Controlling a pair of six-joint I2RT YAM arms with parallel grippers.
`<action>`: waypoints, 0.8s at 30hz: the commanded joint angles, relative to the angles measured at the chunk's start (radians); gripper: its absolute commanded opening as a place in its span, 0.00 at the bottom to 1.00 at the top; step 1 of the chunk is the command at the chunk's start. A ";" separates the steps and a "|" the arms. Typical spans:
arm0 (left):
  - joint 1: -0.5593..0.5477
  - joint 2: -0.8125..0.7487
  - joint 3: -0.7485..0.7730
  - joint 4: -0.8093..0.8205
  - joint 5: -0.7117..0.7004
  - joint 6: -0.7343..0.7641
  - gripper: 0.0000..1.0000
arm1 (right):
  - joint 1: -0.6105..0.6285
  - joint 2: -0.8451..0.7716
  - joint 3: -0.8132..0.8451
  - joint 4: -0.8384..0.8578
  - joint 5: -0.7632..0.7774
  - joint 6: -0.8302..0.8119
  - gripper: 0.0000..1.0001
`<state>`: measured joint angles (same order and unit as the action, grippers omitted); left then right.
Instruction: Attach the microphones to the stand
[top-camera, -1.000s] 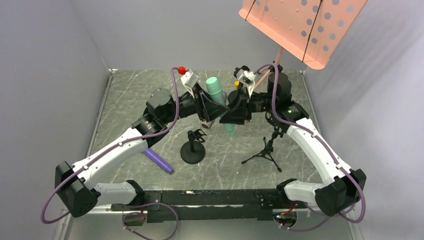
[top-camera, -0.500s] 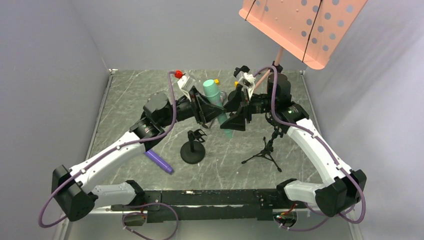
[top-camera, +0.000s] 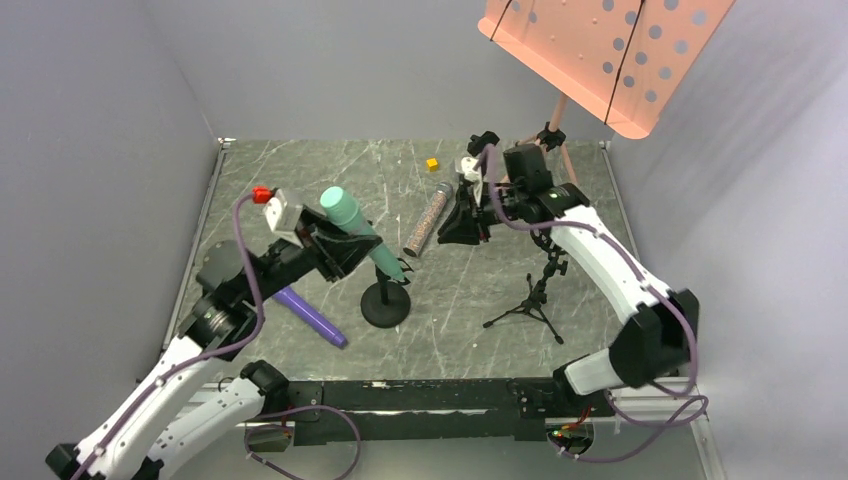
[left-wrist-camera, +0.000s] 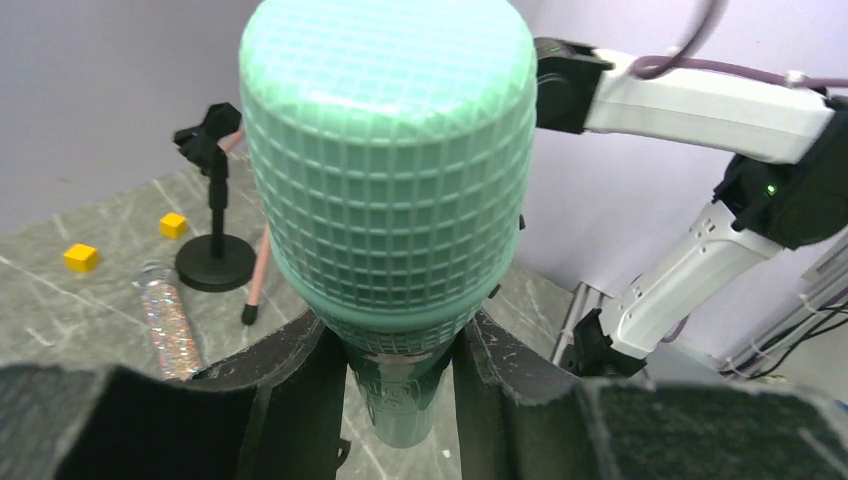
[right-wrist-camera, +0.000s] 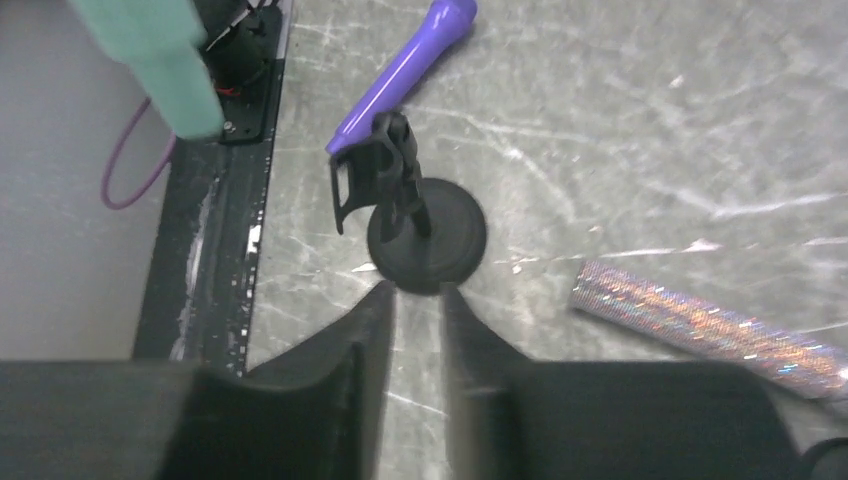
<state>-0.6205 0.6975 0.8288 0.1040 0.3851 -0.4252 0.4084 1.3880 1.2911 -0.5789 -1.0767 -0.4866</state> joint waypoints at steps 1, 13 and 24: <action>0.005 -0.100 -0.016 -0.132 -0.084 0.101 0.00 | 0.017 0.131 0.080 -0.161 -0.055 -0.335 0.09; 0.007 -0.204 0.003 -0.237 -0.215 0.209 0.00 | 0.192 0.078 -0.018 0.001 0.050 -0.127 0.00; 0.006 -0.231 -0.064 -0.137 -0.237 0.137 0.00 | 0.236 0.085 -0.087 0.152 0.112 0.011 0.00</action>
<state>-0.6182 0.4877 0.7803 -0.1242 0.1776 -0.2573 0.6407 1.4601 1.2015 -0.5365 -0.9966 -0.5446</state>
